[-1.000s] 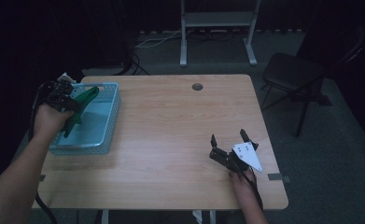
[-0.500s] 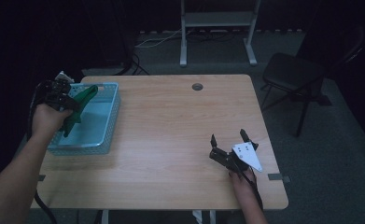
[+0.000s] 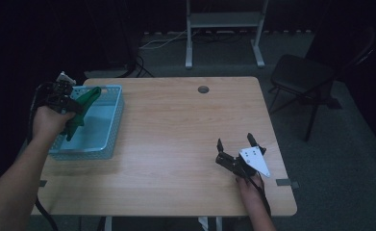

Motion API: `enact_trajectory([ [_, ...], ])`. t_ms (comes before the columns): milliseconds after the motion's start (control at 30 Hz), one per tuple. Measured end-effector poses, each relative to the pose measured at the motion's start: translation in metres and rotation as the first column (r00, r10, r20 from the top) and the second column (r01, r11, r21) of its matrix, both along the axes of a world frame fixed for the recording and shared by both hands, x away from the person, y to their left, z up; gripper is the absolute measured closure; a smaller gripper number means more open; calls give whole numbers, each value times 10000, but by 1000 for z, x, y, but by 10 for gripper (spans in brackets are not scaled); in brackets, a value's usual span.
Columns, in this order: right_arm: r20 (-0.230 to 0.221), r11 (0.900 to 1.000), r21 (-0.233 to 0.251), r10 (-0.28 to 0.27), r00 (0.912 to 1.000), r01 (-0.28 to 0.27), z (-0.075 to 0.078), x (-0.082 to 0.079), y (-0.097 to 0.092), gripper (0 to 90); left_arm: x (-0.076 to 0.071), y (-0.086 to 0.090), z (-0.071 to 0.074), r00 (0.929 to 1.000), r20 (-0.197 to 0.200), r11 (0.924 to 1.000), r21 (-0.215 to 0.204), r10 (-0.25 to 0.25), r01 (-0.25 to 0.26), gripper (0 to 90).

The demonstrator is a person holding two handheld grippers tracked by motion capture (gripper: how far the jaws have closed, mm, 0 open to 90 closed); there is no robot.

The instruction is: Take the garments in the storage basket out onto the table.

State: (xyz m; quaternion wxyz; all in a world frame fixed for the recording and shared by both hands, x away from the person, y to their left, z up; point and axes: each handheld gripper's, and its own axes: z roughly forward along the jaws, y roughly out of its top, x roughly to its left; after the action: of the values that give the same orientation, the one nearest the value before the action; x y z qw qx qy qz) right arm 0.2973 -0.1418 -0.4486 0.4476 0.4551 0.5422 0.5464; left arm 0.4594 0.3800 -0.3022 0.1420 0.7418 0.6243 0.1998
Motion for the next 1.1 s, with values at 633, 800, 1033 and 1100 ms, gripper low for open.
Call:
enact_trajectory([
  [633,-39,10000,64,46,10000,-46,0,0,0,3,-2,-9,16,9995,257,9998,26,-184,183,725],
  [800,-44,10000,62,40,10000,-40,0,0,0,3,-3,-11,26,9990,398,9998,-17,-213,214,725],
  [1033,-35,10000,60,40,10000,-40,0,0,0,3,-3,-16,37,9984,503,9996,-129,-246,253,725],
  [1100,-43,10000,66,41,10000,-41,0,0,0,3,-3,-18,38,9982,547,9995,-144,-262,270,725],
])
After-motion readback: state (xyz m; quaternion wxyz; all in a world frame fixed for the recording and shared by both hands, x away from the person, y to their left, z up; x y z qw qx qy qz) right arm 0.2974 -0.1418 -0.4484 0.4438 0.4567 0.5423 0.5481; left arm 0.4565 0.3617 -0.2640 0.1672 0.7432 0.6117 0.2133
